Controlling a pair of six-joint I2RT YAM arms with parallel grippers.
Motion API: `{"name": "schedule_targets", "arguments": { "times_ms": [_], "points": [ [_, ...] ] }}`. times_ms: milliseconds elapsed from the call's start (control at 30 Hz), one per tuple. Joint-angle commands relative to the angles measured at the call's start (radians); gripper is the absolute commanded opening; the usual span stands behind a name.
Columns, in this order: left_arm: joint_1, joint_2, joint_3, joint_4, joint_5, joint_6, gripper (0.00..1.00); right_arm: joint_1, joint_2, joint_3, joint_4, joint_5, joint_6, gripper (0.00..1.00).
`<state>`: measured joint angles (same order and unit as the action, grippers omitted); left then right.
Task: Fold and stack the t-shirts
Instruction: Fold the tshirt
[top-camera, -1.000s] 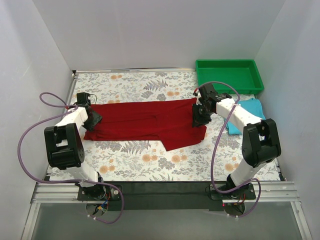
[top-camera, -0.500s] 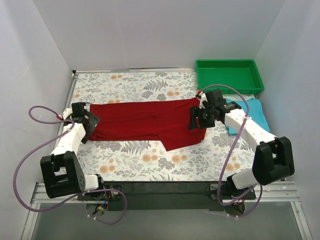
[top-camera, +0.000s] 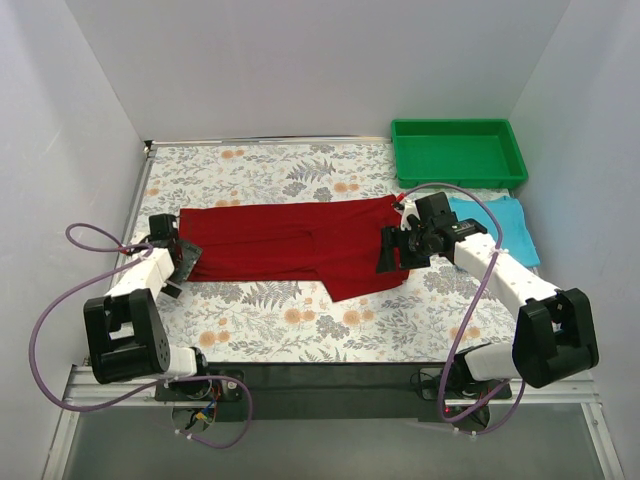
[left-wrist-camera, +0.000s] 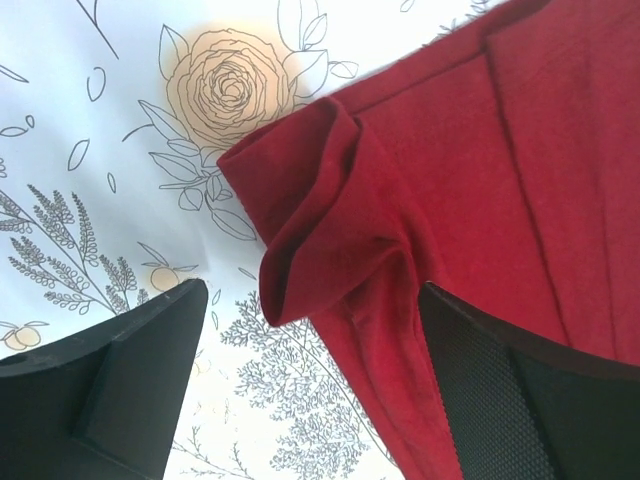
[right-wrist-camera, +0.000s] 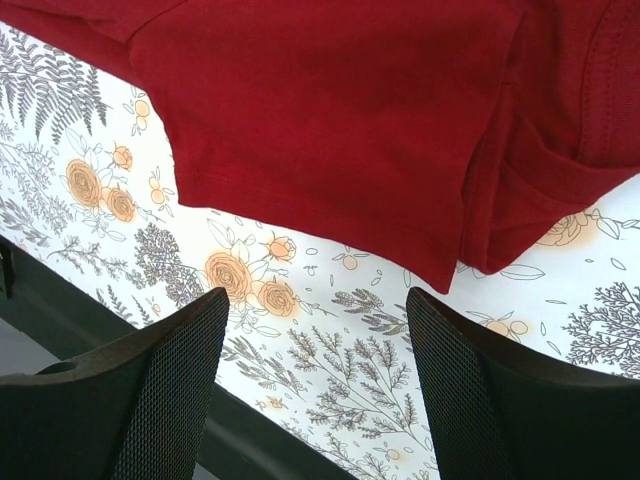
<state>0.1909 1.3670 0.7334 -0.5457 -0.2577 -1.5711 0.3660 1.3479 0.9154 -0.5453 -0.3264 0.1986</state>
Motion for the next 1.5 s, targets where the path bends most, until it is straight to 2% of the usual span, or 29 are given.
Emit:
{"name": "schedule_targets", "arguments": {
  "times_ms": [0, 67, 100, 167, 200, 300, 367, 400, 467, 633, 700, 1000, 1133, 1267, 1467],
  "points": [
    [0.004, 0.023, 0.038, 0.01, -0.021, -0.01, 0.76, -0.001, -0.041, -0.009, 0.035, -0.022, -0.014, 0.66],
    [0.004, 0.036, 0.078, 0.003, -0.037, -0.006, 0.68, -0.001, -0.044, -0.01, 0.035, -0.017, -0.014, 0.66],
    [0.004, 0.041, 0.092, 0.0, -0.04, 0.0, 0.59, -0.001, -0.047, -0.013, 0.035, -0.013, -0.013, 0.66],
    [0.004, 0.05, 0.125, -0.005, -0.046, 0.005, 0.52, -0.002, -0.049, -0.021, 0.036, -0.011, -0.014, 0.66],
    [0.004, 0.059, 0.136, -0.014, -0.054, 0.011, 0.44, -0.001, -0.049, -0.023, 0.036, -0.013, -0.013, 0.66],
    [0.004, 0.086, 0.175, -0.022, -0.064, 0.022, 0.35, -0.001, -0.052, -0.032, 0.035, -0.008, -0.013, 0.66],
    [0.004, 0.112, 0.198, -0.02, -0.058, 0.028, 0.21, -0.002, -0.056, -0.039, 0.035, -0.002, -0.014, 0.66],
    [0.004, 0.118, 0.198, -0.02, -0.055, 0.028, 0.21, -0.002, -0.056, -0.039, 0.036, -0.002, -0.014, 0.66],
    [0.004, 0.133, 0.204, -0.017, -0.045, 0.031, 0.14, -0.001, -0.055, -0.044, 0.036, -0.005, -0.013, 0.66],
    [0.004, 0.165, 0.21, -0.013, -0.015, 0.029, 0.1, -0.001, -0.064, -0.053, 0.035, -0.003, -0.011, 0.66],
    [0.005, 0.173, 0.212, -0.007, -0.015, 0.031, 0.0, -0.001, -0.066, -0.061, 0.035, -0.002, -0.011, 0.66],
    [0.058, 0.253, 0.313, -0.02, 0.0, 0.011, 0.0, -0.001, -0.062, -0.085, 0.039, 0.007, -0.024, 0.66],
    [0.074, 0.296, 0.342, -0.019, 0.032, -0.004, 0.0, 0.001, -0.056, -0.111, 0.042, 0.059, -0.005, 0.64],
    [0.084, 0.337, 0.353, -0.008, 0.074, -0.027, 0.0, 0.001, -0.046, -0.13, 0.07, 0.134, 0.036, 0.57],
    [0.088, 0.374, 0.354, 0.007, 0.133, -0.052, 0.0, 0.001, 0.003, -0.139, 0.113, 0.153, 0.079, 0.5]
  ]
}}
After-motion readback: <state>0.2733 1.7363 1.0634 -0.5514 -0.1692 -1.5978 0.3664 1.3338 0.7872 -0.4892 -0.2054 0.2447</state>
